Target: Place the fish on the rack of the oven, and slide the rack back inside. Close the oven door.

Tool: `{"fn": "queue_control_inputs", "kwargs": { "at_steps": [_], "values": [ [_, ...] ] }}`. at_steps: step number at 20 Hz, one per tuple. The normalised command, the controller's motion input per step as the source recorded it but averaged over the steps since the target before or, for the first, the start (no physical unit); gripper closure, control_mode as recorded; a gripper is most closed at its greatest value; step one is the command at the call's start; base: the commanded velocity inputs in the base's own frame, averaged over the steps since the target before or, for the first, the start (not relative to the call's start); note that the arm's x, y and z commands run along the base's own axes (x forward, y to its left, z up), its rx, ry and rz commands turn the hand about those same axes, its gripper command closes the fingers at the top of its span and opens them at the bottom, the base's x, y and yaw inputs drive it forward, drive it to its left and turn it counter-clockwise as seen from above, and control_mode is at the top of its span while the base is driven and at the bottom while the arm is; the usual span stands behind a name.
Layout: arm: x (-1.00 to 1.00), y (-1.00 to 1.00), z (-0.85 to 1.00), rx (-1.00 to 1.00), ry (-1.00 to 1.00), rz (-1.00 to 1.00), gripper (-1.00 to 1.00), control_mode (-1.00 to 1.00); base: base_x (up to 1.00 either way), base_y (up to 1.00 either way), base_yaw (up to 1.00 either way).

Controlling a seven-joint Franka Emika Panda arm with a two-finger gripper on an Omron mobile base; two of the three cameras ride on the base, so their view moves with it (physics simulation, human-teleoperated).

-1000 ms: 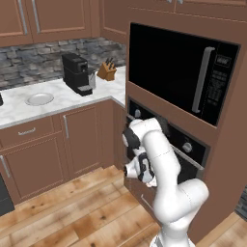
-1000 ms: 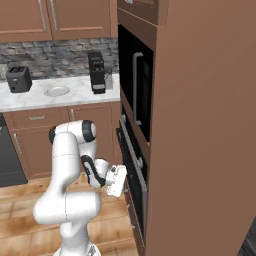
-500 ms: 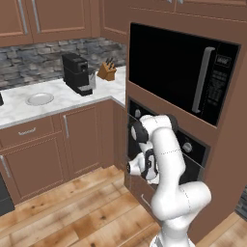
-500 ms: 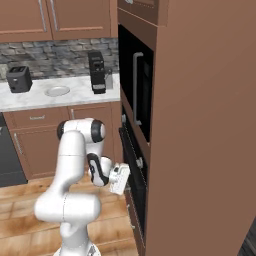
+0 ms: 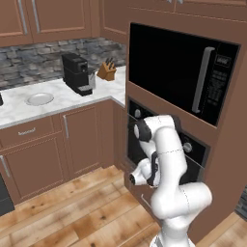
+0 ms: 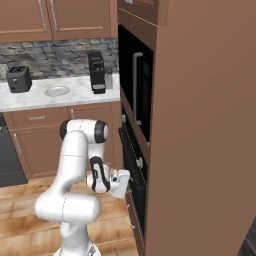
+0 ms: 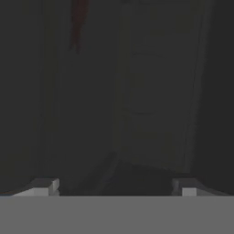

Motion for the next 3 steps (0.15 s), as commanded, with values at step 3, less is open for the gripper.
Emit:
{"fn": "queue_control_inputs", "kwargs": {
  "at_steps": [3],
  "values": [
    [-0.2, -0.15, 0.0, 0.05, -0.1, 0.2, -1.0, -1.0, 0.0, 0.0, 0.0]
  ]
}}
